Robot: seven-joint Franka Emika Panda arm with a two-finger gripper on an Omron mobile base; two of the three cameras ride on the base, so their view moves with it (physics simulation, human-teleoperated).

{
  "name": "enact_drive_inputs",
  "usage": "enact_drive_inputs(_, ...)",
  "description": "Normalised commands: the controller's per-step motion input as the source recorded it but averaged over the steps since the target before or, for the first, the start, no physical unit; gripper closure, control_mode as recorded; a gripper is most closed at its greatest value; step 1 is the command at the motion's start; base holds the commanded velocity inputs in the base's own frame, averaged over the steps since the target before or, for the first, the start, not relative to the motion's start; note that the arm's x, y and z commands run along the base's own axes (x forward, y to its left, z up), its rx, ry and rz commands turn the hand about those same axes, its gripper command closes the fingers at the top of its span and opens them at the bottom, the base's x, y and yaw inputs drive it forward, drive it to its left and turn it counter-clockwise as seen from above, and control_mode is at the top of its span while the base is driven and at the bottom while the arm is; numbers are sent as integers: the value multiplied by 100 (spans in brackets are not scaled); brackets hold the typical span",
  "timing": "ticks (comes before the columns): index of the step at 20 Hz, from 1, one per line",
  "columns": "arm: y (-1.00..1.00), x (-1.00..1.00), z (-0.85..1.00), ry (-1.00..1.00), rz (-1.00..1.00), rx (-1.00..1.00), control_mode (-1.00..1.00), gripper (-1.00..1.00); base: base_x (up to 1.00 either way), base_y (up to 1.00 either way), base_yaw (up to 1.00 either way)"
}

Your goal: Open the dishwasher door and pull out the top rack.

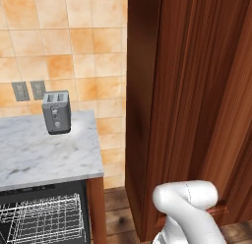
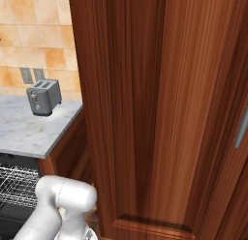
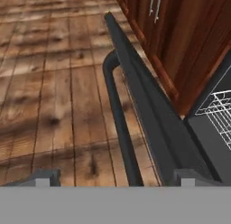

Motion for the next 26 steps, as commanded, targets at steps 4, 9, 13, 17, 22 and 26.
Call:
enact_drive_inputs(4,0,-34,100,42,-18,-2,-100,-100,0,0,0)
enact_drive_inputs(9,0,12,100,42,-20,-7,-100,-100,0,0,0)
enact_drive_inputs(13,0,75,100,31,-27,-13,-100,-100,0,0,0)
enact_drive_inputs(17,0,79,64,7,-30,-21,-100,-100,0,0,0)
enact_drive_inputs(22,11,63,-10,-23,-35,-30,-100,-100,0,0,0)
enact_drive_inputs(26,3,47,-20,-29,-35,-23,-100,-100,0,0,0)
